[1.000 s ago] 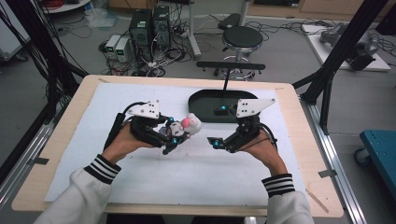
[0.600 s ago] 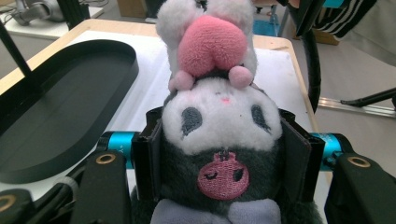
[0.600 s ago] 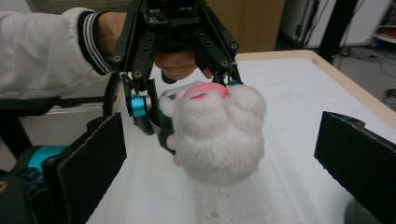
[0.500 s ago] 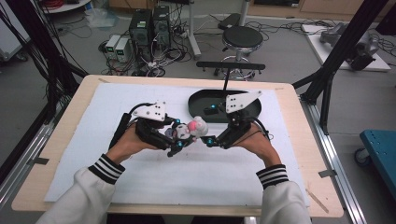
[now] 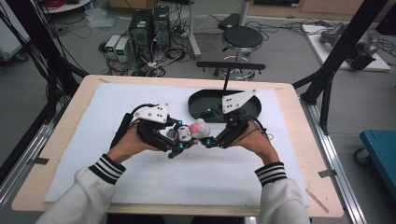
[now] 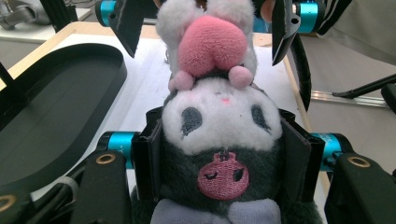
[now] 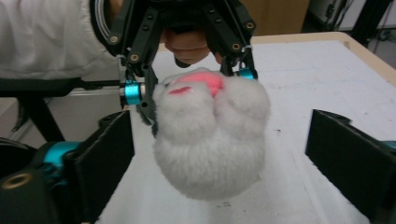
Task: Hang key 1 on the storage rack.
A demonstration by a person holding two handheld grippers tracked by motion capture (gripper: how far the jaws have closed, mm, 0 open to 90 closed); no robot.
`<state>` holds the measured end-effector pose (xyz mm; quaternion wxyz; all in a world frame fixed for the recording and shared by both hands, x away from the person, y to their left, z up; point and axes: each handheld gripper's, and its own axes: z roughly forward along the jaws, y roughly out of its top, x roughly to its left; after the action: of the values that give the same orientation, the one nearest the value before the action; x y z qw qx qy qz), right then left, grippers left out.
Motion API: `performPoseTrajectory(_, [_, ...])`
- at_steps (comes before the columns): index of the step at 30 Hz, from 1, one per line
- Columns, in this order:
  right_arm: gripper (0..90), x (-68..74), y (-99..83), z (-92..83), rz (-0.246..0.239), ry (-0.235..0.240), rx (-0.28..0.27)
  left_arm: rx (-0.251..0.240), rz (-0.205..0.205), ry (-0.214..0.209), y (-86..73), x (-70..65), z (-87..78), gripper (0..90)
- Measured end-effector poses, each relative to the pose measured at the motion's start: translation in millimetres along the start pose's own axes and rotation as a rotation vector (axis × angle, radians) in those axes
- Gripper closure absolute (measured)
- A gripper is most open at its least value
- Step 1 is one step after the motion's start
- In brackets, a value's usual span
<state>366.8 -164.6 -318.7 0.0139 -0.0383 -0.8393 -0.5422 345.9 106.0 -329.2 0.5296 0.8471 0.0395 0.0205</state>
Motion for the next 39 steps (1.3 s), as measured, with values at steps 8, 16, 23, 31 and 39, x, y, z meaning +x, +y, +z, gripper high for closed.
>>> performPoseTrajectory(8, [29.6, -0.9, 1.9, 2.5, -0.029, 0.066, 0.036, -0.003, 0.008, -0.01, -0.1, -0.3, -0.9, 42.1])
performPoseTrajectory(16, [50.6, -1.5, 2.4, 3.2, -0.055, 0.092, 0.031, 0.011, 0.021, -0.021, -1.4, 0.4, -1.0, 42.0])
performPoseTrajectory(23, [54.2, 1.4, 3.3, 3.1, -0.064, 0.061, 0.042, 0.007, 0.007, -0.016, -2.6, 2.6, -0.8, 39.4])
performPoseTrajectory(31, [54.6, 2.5, 4.8, 1.8, -0.064, 0.028, 0.033, -0.031, -0.005, 0.035, -3.5, 2.3, -1.7, 27.7])
performPoseTrajectory(39, [54.6, 2.4, 3.6, -6.2, -0.035, -0.038, 0.041, -0.142, -0.048, 0.186, -12.5, 4.3, -26.6, 1.7])
